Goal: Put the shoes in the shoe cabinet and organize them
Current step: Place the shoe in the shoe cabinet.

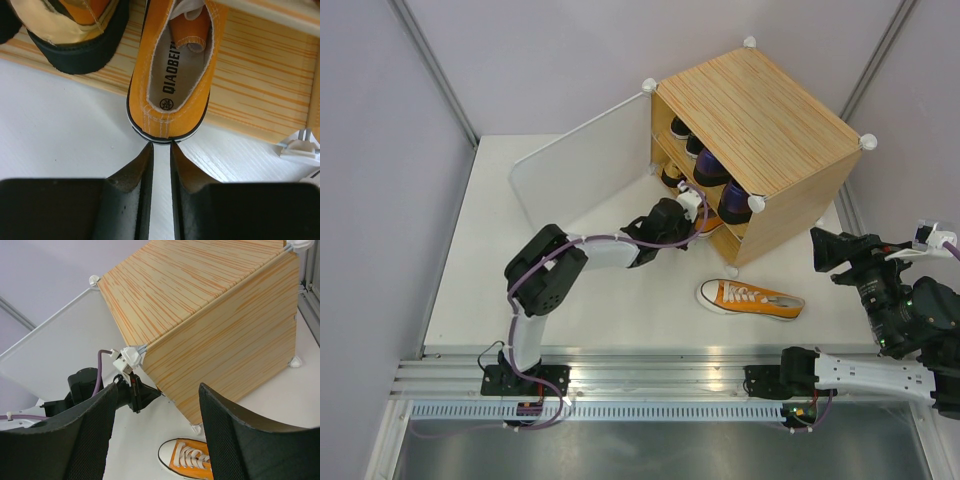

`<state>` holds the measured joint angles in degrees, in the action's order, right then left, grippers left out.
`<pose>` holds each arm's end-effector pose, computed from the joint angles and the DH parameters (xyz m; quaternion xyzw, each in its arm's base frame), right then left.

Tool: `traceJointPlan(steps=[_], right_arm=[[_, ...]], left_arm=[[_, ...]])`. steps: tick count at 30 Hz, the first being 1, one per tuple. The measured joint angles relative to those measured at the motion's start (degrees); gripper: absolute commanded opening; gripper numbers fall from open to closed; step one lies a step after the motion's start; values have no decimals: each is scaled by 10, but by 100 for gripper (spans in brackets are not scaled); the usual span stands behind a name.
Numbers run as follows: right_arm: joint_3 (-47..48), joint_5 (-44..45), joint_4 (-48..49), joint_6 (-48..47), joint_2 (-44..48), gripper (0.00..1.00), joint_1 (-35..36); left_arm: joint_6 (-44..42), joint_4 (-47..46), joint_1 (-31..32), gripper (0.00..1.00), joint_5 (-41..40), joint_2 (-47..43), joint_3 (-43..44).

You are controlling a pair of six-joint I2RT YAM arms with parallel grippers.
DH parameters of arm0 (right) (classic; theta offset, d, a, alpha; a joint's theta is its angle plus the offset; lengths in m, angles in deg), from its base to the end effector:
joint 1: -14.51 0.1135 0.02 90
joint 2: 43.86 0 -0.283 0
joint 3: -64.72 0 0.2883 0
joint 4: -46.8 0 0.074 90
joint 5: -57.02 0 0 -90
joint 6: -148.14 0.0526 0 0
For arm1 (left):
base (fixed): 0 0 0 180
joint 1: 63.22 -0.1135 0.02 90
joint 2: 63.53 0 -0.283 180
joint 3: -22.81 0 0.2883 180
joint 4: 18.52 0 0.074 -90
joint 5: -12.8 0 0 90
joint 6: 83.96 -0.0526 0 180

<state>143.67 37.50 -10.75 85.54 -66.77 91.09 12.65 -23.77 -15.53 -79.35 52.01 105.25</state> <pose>0.0510 0.0001 0.4604 0.1226 0.6995 0.1945 0.6766 0.3350 -0.3650 0.1523 0.2914 0.8053 -0.2212 0.4665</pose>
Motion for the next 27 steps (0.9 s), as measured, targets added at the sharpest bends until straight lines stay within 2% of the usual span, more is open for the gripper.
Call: traceJointPlan(steps=[19, 27], right_arm=[[0, 40, 0, -1, 0, 71, 33], [0, 46, 0, 0, 0, 71, 38]], left_arm=[[26, -3, -3, 24, 27, 50, 59], [61, -14, -3, 26, 21, 61, 68]])
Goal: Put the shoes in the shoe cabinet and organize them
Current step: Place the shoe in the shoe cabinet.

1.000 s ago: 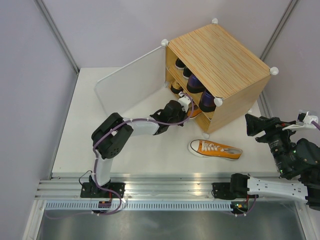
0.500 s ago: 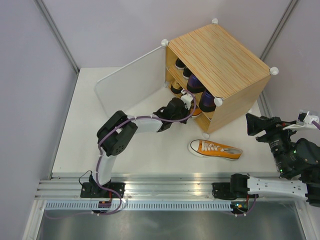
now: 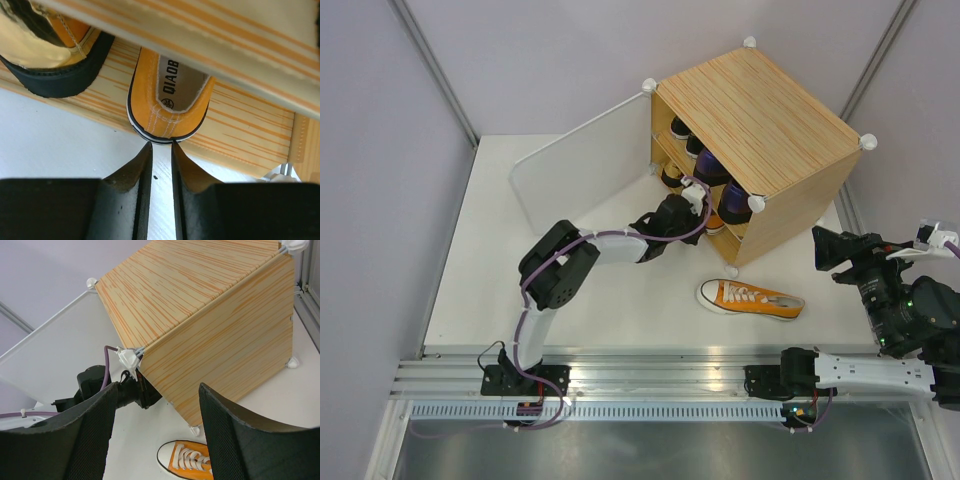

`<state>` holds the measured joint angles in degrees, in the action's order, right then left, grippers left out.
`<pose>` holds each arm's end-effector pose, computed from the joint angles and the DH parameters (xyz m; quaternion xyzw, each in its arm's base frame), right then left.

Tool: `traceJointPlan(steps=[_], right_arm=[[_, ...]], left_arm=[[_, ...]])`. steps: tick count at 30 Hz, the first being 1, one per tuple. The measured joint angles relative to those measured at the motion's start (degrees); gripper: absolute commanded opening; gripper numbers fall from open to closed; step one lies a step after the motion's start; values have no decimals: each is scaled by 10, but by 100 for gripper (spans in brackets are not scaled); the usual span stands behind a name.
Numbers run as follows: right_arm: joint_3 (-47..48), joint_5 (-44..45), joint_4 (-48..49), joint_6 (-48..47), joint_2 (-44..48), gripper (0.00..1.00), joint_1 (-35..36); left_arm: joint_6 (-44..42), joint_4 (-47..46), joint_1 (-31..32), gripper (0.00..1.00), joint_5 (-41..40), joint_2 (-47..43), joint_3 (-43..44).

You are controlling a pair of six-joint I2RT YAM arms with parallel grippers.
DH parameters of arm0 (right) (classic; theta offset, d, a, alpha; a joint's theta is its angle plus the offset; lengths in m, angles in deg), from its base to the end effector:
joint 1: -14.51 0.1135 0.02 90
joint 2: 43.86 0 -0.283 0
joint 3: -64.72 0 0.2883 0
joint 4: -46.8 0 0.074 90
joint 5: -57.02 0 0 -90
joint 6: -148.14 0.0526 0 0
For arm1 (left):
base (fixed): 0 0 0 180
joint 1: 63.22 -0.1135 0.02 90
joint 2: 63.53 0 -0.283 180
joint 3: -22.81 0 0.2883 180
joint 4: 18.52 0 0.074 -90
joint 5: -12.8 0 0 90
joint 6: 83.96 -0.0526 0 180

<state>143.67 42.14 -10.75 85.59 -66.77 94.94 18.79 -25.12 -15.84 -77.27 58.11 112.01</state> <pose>0.0514 -0.0007 0.4605 0.1274 0.6980 0.1901 0.6786 0.3560 -0.3868 0.1446 0.2519 0.8090 -0.2656 0.4599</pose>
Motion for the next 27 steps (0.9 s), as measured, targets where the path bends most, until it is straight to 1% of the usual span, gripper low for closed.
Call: traceJointPlan(steps=[9, 16, 27], right_arm=[[0, 4, 0, 2, 0, 70, 2], [0, 10, 0, 2, 0, 70, 7], [1, 22, 0, 2, 0, 70, 14]], left_arm=[[56, -20, 0, 27, -24, 16, 0], [95, -49, 0, 31, -49, 16, 0], [162, -97, -3, 34, -45, 54, 0]])
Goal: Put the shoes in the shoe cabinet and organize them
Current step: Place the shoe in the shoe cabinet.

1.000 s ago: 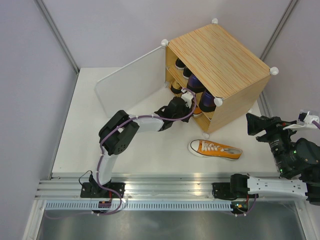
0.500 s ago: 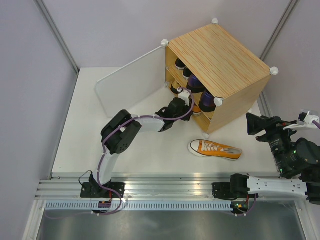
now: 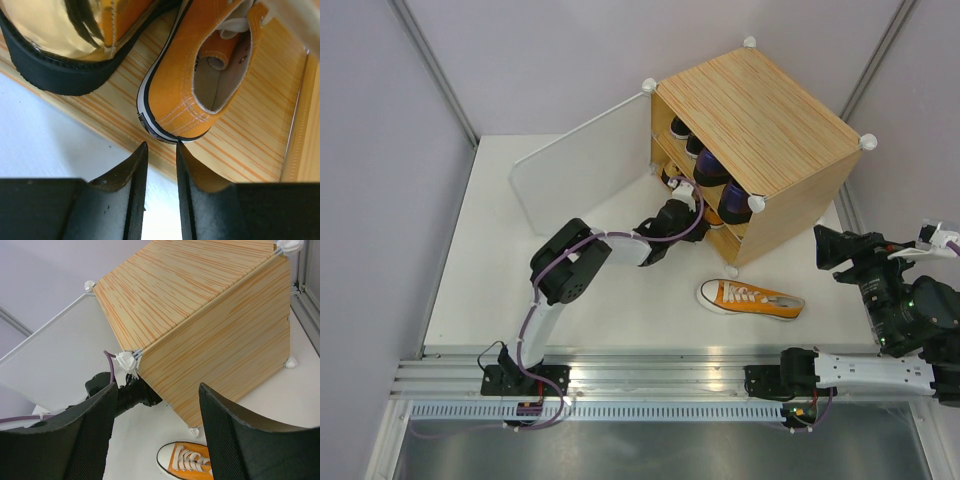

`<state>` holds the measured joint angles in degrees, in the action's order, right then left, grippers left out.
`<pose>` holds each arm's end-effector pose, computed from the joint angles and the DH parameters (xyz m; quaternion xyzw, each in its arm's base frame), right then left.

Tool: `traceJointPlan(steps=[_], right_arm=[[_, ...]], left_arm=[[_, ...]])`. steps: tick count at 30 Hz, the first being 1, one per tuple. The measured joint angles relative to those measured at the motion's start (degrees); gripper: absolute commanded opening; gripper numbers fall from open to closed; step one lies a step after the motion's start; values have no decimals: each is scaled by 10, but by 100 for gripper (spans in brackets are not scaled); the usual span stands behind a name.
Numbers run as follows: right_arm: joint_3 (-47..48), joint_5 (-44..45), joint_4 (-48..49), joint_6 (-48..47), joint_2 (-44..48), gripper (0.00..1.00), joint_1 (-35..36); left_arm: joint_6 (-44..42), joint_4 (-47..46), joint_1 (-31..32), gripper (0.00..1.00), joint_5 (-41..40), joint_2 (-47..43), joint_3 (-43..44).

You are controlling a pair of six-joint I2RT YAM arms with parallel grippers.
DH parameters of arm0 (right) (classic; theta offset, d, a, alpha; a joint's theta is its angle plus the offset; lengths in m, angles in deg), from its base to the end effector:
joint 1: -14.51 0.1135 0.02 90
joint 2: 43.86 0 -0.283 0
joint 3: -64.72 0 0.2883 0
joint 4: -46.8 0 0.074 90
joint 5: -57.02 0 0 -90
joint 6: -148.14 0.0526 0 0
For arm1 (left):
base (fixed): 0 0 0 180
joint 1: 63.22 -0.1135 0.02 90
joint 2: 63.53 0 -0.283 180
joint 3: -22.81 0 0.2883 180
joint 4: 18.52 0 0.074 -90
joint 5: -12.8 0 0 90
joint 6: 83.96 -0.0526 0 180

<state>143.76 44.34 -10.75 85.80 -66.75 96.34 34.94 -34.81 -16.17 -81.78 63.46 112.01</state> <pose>0.0516 -0.0020 0.4609 0.1340 0.6962 0.1873 0.6799 0.3681 -0.3893 0.1165 0.1081 0.8191 -0.3200 0.4636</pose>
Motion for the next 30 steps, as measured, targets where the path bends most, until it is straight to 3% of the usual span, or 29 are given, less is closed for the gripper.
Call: traceJointPlan(steps=[7, 18, 25, 30], right_arm=[[0, 11, 0, 0, 3, 70, 10], [0, 28, 0, 0, 22, 70, 37], [0, 39, 0, 1, 24, 70, 46], [0, 45, 0, 1, 29, 70, 55]], left_arm=[[34, -21, -5, 43, 4, 8, 0], [110, -54, -17, 44, 22, 38, 17], [141, -67, -20, 53, 22, 46, 22], [156, -67, -21, 53, 21, 49, 29]])
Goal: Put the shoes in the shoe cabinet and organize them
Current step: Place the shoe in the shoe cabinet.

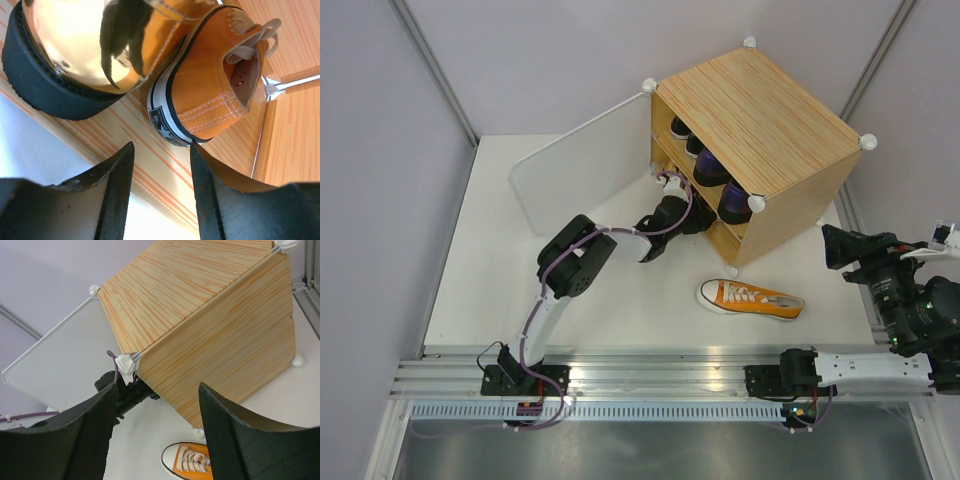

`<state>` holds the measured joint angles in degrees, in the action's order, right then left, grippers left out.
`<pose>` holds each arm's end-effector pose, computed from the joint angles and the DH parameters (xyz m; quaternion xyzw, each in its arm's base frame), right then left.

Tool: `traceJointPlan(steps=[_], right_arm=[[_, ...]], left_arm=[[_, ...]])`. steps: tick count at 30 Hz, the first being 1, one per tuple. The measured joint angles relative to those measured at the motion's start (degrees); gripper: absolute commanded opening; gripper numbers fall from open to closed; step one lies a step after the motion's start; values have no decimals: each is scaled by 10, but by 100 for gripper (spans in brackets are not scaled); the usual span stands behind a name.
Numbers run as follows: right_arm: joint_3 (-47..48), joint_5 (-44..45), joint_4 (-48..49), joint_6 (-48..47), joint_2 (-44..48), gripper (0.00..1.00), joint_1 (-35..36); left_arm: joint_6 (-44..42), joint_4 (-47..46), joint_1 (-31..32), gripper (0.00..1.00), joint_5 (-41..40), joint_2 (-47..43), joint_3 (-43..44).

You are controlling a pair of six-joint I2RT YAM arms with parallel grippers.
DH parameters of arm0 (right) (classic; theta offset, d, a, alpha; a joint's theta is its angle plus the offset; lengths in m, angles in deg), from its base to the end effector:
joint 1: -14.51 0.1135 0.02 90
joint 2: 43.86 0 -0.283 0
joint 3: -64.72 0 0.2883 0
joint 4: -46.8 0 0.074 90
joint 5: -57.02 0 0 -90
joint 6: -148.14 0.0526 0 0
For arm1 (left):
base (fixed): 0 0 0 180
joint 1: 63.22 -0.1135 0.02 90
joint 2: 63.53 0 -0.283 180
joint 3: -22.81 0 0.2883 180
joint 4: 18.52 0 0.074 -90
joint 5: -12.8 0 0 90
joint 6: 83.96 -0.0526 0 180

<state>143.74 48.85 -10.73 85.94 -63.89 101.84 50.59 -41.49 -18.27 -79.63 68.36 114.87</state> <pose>0.0513 -0.0183 0.4596 0.1452 0.6907 0.2115 0.6761 0.3919 -0.3880 0.1028 -0.0098 0.8030 -0.4073 0.4350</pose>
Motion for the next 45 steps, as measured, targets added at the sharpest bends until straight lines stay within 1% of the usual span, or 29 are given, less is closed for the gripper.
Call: traceJointPlan(steps=[8, 12, 24, 31, 36, 45], right_arm=[[-1, 12, 0, 0, 9, 70, 11], [-1, 18, 0, 0, 14, 70, 16], [-6, 26, 0, 0, 20, 69, 24], [-6, 25, 0, 1, 20, 68, 24], [-6, 19, 0, 9, 20, 67, 24], [-6, 5, -13, 32, 18, 66, 25]], left_arm=[[21, 4, -7, 62, 4, 16, 25], [27, 22, -9, 62, 13, 18, 35], [36, 30, -12, 63, 28, 22, 43], [49, -21, -14, 66, 37, 16, 12], [49, -29, -14, 66, 48, -4, -15], [49, -40, -15, 65, 73, -70, -113]])
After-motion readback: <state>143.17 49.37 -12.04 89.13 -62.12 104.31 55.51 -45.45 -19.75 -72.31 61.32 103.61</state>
